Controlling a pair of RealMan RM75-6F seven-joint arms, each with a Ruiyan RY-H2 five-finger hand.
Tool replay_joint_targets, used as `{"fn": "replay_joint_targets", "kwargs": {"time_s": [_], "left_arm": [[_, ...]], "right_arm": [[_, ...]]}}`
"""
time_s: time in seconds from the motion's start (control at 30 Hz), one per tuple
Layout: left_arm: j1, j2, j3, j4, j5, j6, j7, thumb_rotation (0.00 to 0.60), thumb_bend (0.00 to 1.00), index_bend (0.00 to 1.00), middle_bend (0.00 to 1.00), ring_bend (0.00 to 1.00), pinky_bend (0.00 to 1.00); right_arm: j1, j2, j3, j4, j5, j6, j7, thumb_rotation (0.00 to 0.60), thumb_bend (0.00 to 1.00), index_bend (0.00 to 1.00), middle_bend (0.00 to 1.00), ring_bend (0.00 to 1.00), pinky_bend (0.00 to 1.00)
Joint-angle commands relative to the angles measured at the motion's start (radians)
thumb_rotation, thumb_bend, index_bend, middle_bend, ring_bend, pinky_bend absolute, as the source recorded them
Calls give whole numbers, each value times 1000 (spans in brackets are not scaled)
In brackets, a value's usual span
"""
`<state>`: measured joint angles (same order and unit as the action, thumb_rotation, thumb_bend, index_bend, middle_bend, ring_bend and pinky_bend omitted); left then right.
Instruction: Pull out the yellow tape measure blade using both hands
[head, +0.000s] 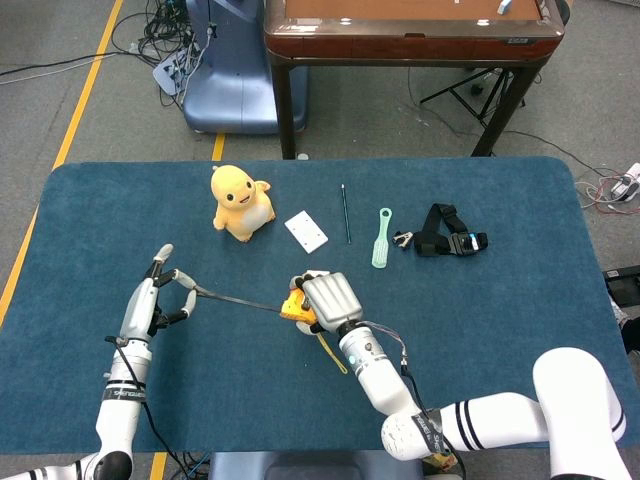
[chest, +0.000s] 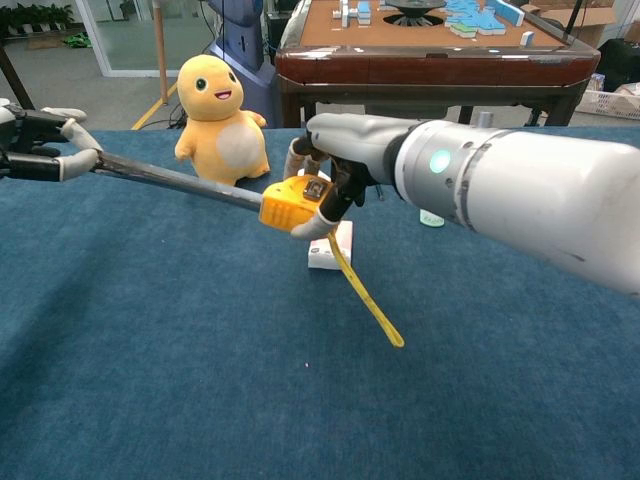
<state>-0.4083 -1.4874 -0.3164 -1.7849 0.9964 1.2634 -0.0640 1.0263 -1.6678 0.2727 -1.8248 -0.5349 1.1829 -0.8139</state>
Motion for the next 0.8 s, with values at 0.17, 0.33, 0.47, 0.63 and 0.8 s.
{"fn": "replay_joint_targets", "kwargs": {"time_s": [0.17, 0.33, 0.47, 0.63, 0.8], "left_arm": [[22, 36, -11, 6, -11, 9, -17, 600, 474, 518, 30, 0, 0], [36, 58, -16, 14, -22, 11, -25, 600, 474, 515, 30, 0, 0], [47, 74, -16, 18, -31, 9, -32, 600, 474, 511, 30, 0, 0], [61, 94, -14, 24, -41, 3, -41, 600, 474, 507, 30, 0, 0], [69, 104, -12, 26, -44, -4, -51, 600, 474, 502, 30, 0, 0]], "right_arm": [[-47, 77, -53, -41, -46, -21, 50, 600, 696, 691, 711, 659, 449], [-81, 128, -86, -67, -84, -24, 84, 600, 696, 692, 711, 659, 450], [-111, 169, -117, -87, -119, -22, 108, 600, 696, 694, 711, 659, 450], [-158, 227, -154, -111, -156, -22, 156, 600, 696, 694, 711, 659, 450], [-192, 267, -176, -128, -188, -23, 194, 600, 697, 694, 712, 660, 450]]}}
